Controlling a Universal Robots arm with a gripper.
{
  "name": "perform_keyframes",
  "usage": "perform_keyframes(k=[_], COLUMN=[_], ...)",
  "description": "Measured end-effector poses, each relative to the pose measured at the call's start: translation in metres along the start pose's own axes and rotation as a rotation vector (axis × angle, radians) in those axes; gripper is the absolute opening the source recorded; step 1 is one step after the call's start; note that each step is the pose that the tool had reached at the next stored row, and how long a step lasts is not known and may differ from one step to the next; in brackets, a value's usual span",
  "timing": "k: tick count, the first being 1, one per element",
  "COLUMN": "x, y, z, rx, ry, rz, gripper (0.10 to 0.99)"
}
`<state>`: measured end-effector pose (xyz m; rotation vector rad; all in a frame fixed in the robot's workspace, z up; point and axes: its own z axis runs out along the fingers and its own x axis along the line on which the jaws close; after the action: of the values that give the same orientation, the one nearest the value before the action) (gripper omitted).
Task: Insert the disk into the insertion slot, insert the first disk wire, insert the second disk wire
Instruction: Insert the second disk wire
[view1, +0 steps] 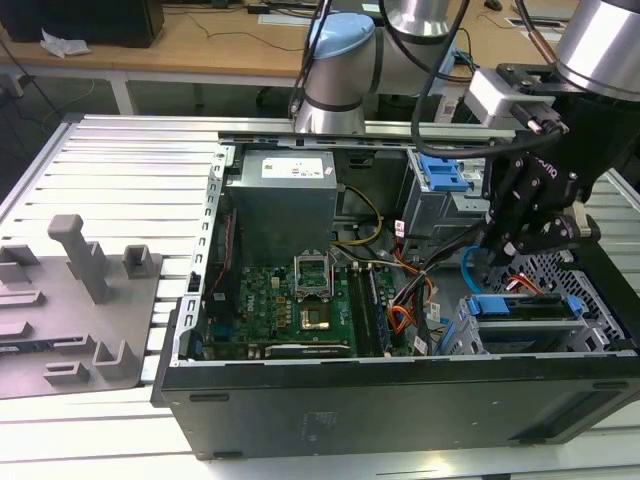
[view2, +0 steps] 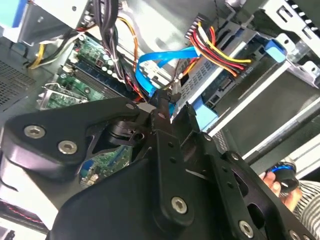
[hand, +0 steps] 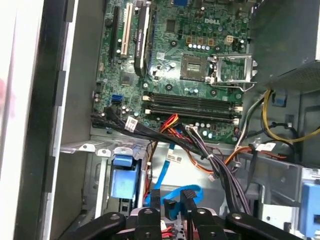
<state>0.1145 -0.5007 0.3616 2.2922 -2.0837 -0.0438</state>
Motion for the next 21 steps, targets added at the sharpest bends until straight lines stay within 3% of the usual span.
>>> perform_keyframes(k=[4,5,7,10,14,17,19,20,21], x=[0.0,0.0,0.0,0.0006,0.0168,0.0189,0.0189,0.019,0.0195], y=[0.0,0.0,0.0,0.0001,0.0016,0.0016,0.0015,0.0003,-0.0055], z=[0.0,0.0,0.0,0.0,0.001,0.004,0.0063,0.0065,0.0066], rx=[0.0,0.0,0.0,0.0,0.0,0.0,-0.001,-0.001,-0.001], ry=[0.0005,0.0005,0.0007,0.001,0.001,-0.0015,-0.0047,-0.005,-0.0043], rz=[0.0,0.0,0.0,0.0,0.0,0.049,0.113,0.122,0.123], gripper=[0.302,0.286,0.161,0.161,0.161,0.161,0.161,0.161,0.161])
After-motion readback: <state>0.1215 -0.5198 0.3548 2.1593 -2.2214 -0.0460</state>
